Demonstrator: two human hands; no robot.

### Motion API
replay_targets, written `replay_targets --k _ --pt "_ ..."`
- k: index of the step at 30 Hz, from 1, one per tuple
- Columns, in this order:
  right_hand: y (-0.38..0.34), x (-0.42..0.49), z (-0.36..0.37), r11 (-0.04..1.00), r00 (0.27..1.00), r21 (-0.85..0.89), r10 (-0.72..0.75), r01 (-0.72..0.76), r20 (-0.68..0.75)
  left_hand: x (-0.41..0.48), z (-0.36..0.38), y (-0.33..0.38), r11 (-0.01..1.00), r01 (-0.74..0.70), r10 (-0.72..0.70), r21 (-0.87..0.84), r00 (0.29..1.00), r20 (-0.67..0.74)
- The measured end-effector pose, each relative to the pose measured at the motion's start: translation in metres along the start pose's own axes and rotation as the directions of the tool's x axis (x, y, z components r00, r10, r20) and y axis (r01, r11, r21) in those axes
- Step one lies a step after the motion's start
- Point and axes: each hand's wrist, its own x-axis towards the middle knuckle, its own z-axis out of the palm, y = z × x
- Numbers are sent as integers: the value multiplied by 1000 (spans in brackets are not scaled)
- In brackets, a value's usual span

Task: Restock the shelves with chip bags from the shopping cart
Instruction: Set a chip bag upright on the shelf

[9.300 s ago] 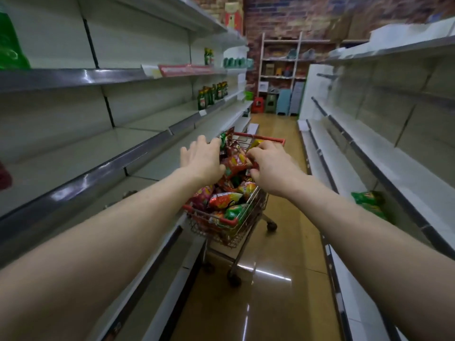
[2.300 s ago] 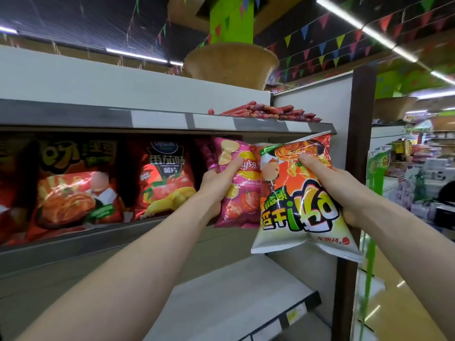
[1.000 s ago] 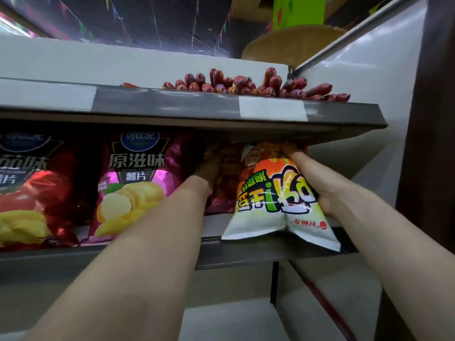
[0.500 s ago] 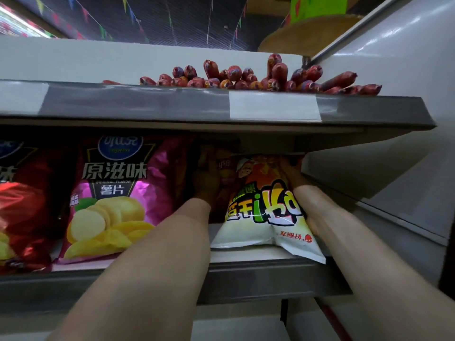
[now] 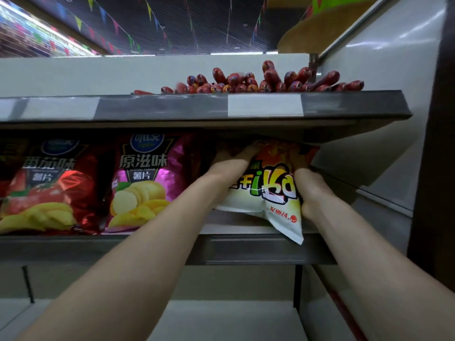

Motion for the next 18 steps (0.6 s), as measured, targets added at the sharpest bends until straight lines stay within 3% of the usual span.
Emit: replay_targets --k 2,5,7,10,12,18 --pt "-3 -6 3 998 998 59 -33 36 -55 -11 -10 1 990 133 -137 46 985 106" --pt "-4 -11 2 981 990 186 -27 53 -140 -17 -20 1 990 133 -132 35 990 -44" --pt "-5 -17 -1 955 978 290 4 57 -206 -22 -22 -6 988 129 -135 -81 987 -85" --pt "-2 -29 3 896 979 441 49 44 -197 -48 -9 -12 916 288 -258 -281 956 138" --pt "3 -34 8 883 983 469 61 27 -173 -59 0 -13 874 375 -296 -310 915 273" --pt "-6 -36 2 872 983 485 29 65 -184 -55 -23 -7 857 429 -329 -286 882 337"
